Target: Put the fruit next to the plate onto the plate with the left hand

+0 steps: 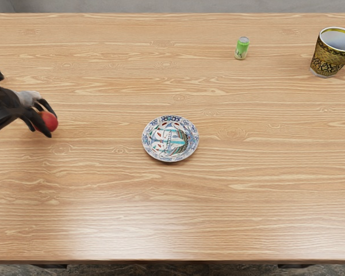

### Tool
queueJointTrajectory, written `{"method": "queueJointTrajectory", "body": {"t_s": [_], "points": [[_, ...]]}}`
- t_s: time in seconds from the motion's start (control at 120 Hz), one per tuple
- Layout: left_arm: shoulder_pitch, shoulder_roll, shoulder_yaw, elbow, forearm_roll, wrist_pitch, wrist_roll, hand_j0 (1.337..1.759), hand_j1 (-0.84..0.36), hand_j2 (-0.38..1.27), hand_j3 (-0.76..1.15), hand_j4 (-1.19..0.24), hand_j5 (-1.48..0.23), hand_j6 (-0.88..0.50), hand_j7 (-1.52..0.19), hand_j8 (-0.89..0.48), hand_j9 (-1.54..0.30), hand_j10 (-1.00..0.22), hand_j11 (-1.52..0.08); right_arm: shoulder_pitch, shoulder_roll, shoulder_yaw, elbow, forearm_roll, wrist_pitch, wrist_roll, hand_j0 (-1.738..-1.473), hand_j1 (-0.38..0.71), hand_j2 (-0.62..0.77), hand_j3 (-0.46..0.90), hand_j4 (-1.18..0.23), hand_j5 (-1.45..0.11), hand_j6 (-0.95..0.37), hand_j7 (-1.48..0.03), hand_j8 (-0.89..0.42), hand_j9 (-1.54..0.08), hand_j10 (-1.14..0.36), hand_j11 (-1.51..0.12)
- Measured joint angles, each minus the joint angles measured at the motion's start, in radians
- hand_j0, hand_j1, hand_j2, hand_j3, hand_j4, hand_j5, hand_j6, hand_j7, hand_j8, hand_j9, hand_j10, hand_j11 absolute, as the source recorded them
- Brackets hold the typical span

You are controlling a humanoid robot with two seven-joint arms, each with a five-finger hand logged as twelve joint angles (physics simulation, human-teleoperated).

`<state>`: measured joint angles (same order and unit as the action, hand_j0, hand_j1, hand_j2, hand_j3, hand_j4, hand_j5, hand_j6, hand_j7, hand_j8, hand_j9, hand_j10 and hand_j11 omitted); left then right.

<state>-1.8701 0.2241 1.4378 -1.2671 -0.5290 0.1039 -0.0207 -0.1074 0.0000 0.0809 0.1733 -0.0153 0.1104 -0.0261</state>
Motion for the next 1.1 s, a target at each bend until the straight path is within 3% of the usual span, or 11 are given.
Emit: {"method": "queueJointTrajectory", "body": {"t_s": [0.1, 0.217, 0.367, 0.667, 0.708, 0.808, 0.9, 0.933, 1.008, 1.1], "points": [[-0.061, 0.052, -0.100, -0.011, 0.009, -0.140, -0.001, 1.645, -0.36, 0.30, -0.02, -0.53, -1.15, -0.26, -1.14, -0.39, -1.13, -0.81, -1.14, 0.000, 0.000, 0.000, 0.000, 0.000, 0.000, 0.000, -1.658, -0.33, 0.00, 0.00, -0.01, -0.02, -0.01, -0.02, -0.01, -0.02, -0.01, -0.02], [-0.055, 0.043, -0.305, -0.011, 0.014, -0.263, -0.008, 1.641, -0.38, 0.31, -0.01, -0.49, -1.20, -0.23, -1.17, -0.36, -1.17, -0.83, -1.17, 0.000, 0.000, 0.000, 0.000, 0.000, 0.000, 0.000, -1.658, -0.33, 0.00, 0.00, -0.01, -0.02, -0.01, -0.02, -0.01, -0.02, -0.01, -0.02], [-0.012, 0.031, -0.517, 0.012, 0.022, -0.317, -0.014, 1.639, -0.37, 0.30, -0.01, -0.48, -1.23, -0.22, -1.19, -0.34, -1.19, -0.83, -1.19, 0.000, 0.000, 0.000, 0.000, 0.000, 0.000, 0.000, -1.658, -0.33, 0.00, 0.00, -0.01, -0.02, -0.02, -0.02, -0.02, -0.02, -0.01, -0.02], [0.138, -0.135, -0.610, 0.216, 0.039, -0.315, -0.009, 1.639, -0.42, 0.40, 0.00, -0.43, -1.28, -0.17, -1.20, -0.30, -1.19, -0.84, -1.20, 0.000, 0.000, 0.000, 0.000, 0.000, 0.000, 0.000, -1.658, -0.33, 0.00, 0.00, -0.01, -0.02, -0.01, -0.02, -0.01, -0.02, -0.01, -0.02], [0.140, -0.135, -0.611, 0.236, 0.039, -0.310, -0.009, 1.641, -0.41, 0.38, 0.00, -0.43, -1.19, -0.19, -1.12, -0.32, -1.11, -0.79, -1.11, 0.000, 0.000, 0.000, 0.000, 0.000, 0.000, 0.000, -1.658, -0.33, 0.00, 0.00, -0.01, -0.02, -0.01, -0.02, -0.01, -0.02, -0.01, -0.02], [0.150, -0.137, -0.609, 0.259, 0.038, -0.205, -0.008, 1.648, -0.14, 0.24, 0.00, -0.29, -0.76, -0.13, -0.72, -0.22, -0.71, -0.50, -0.71, 0.000, 0.000, 0.000, 0.000, 0.000, 0.000, 0.000, -1.658, -0.33, 0.00, 0.00, -0.02, -0.02, -0.02, -0.02, -0.02, -0.02, -0.01, -0.02], [0.152, -0.133, -0.607, 0.262, 0.042, -0.163, -0.007, 1.651, 0.04, 0.15, 0.00, -0.19, -0.49, -0.09, -0.46, -0.14, -0.45, -0.32, -0.45, 0.000, 0.000, 0.000, 0.000, 0.000, 0.000, 0.000, -1.658, -0.33, 0.00, 0.00, -0.02, -0.02, -0.02, -0.02, -0.02, -0.02, -0.02, -0.02], [0.148, -0.096, -0.607, 0.248, 0.042, -0.173, -0.007, 1.652, 0.08, 0.13, 0.00, -0.16, -0.42, -0.08, -0.39, -0.12, -0.39, -0.27, -0.39, 0.000, 0.000, 0.000, 0.000, 0.000, 0.000, 0.000, -1.658, -0.33, 0.00, 0.00, -0.02, -0.02, -0.02, -0.02, -0.02, -0.02, -0.02, -0.02], [0.126, 0.135, -0.583, 0.188, 0.051, -0.350, -0.003, 1.654, 0.16, 0.09, 0.00, -0.11, -0.29, -0.05, -0.27, -0.08, -0.27, -0.19, -0.27, 0.000, 0.000, 0.000, 0.000, 0.000, 0.000, 0.000, -1.658, -0.33, 0.00, 0.00, -0.02, -0.02, -0.02, -0.02, -0.02, -0.02, -0.02, -0.02], [0.146, 0.417, -0.520, 0.146, 0.188, -0.563, 0.065, 1.656, 0.23, 0.06, 0.00, -0.07, -0.19, -0.03, -0.18, -0.05, -0.17, -0.12, -0.17, 0.000, 0.000, 0.000, 0.000, 0.000, 0.000, 0.000, -1.658, -0.33, 0.00, 0.00, -0.02, -0.02, -0.02, -0.02, -0.02, -0.02, -0.02, -0.02]]}}
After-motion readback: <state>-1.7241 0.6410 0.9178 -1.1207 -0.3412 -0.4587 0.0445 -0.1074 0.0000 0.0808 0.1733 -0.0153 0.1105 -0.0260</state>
